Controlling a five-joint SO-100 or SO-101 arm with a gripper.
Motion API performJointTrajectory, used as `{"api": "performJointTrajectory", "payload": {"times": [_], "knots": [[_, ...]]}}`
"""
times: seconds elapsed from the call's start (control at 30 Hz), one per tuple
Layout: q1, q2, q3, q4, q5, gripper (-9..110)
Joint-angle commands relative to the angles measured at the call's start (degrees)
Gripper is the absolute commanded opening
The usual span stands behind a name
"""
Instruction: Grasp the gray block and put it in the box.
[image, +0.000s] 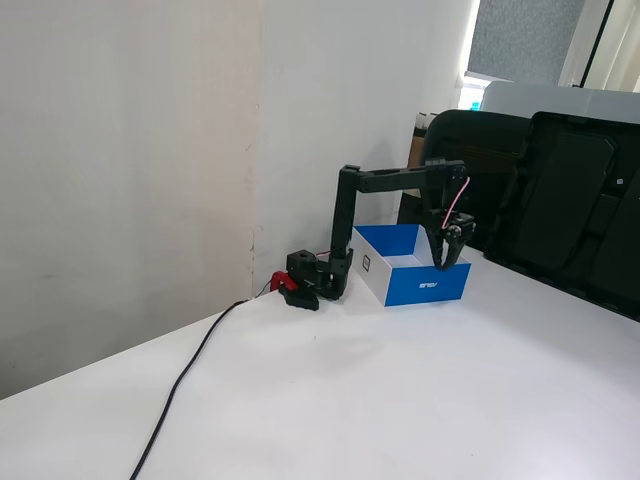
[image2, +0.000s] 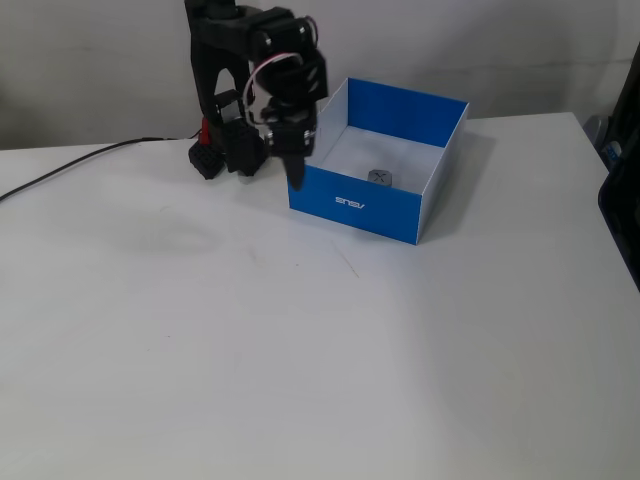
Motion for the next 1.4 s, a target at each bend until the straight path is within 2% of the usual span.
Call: {"api": "performJointTrajectory", "payload": {"times": [0.0,0.7,1.13,1.37], "knots": [[-3.3,4.6,1.0,-1.8,0.4,0],[-17.2,7.2,15.6,-15.5,-0.9,0],[-19.3,19.2,32.0,-25.6,-2.4,0],[-19.8,23.3,38.3,-27.3,-3.0,0]]}}
